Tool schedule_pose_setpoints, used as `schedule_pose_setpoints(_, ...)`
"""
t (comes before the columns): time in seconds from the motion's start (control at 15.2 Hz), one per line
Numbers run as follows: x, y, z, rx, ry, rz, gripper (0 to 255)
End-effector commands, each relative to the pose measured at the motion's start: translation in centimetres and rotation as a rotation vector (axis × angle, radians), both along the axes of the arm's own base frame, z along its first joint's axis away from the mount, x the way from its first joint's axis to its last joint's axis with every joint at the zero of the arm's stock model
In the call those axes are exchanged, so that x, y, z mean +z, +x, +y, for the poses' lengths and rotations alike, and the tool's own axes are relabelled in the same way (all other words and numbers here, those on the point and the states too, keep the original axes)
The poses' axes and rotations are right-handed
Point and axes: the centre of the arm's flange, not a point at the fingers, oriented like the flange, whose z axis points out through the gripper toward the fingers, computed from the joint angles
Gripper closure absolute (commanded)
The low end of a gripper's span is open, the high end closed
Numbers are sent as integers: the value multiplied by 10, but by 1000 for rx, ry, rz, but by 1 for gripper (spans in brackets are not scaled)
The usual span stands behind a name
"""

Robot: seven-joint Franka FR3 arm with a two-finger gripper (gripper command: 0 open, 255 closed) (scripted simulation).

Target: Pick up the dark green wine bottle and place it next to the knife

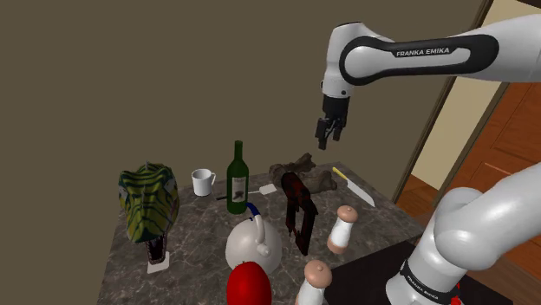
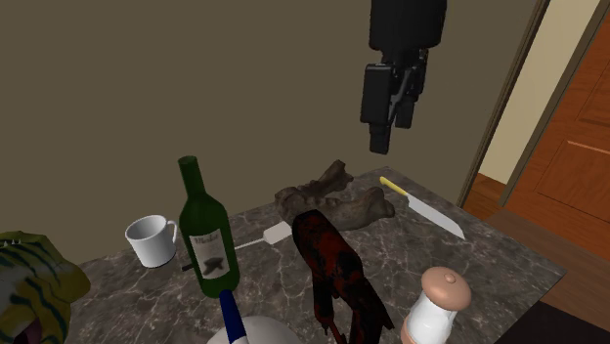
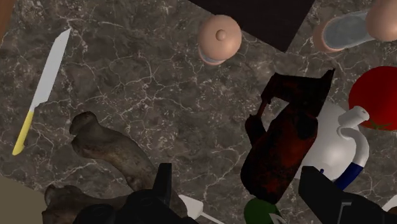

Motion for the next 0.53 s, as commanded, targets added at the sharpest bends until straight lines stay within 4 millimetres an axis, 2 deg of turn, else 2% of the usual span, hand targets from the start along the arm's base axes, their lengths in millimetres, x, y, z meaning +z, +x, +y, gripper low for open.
schedule_pose_setpoints(0.0, -2, 24, 12, -7, 9, 4, 0)
schedule_pose_setpoints(0.46, -15, 107, 51, -29, 36, 18, 0)
